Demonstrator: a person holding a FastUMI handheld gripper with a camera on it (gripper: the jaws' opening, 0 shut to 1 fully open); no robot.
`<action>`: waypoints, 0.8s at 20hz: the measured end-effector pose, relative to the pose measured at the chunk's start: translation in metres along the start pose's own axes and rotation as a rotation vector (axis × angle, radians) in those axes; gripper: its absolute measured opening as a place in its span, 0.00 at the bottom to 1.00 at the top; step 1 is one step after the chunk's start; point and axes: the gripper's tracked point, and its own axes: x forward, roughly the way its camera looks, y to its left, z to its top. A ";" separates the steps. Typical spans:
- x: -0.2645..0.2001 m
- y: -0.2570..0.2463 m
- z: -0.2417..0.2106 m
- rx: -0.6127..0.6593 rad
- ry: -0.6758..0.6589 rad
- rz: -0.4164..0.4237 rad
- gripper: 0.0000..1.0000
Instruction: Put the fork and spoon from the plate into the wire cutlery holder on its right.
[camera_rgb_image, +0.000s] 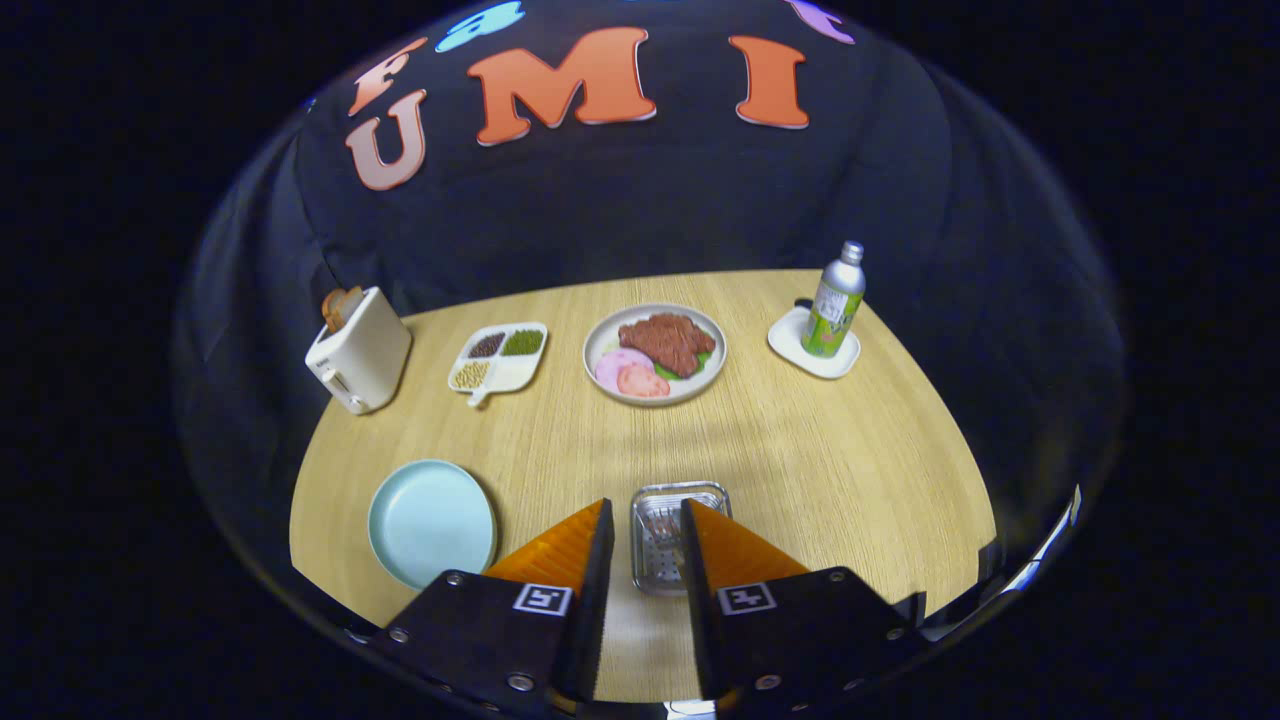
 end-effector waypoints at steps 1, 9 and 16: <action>-0.005 0.003 0.017 0.007 -0.073 0.010 0.52; -0.072 0.017 0.127 -0.035 -0.508 0.023 0.95; -0.130 0.046 0.190 -0.054 -0.743 0.041 0.97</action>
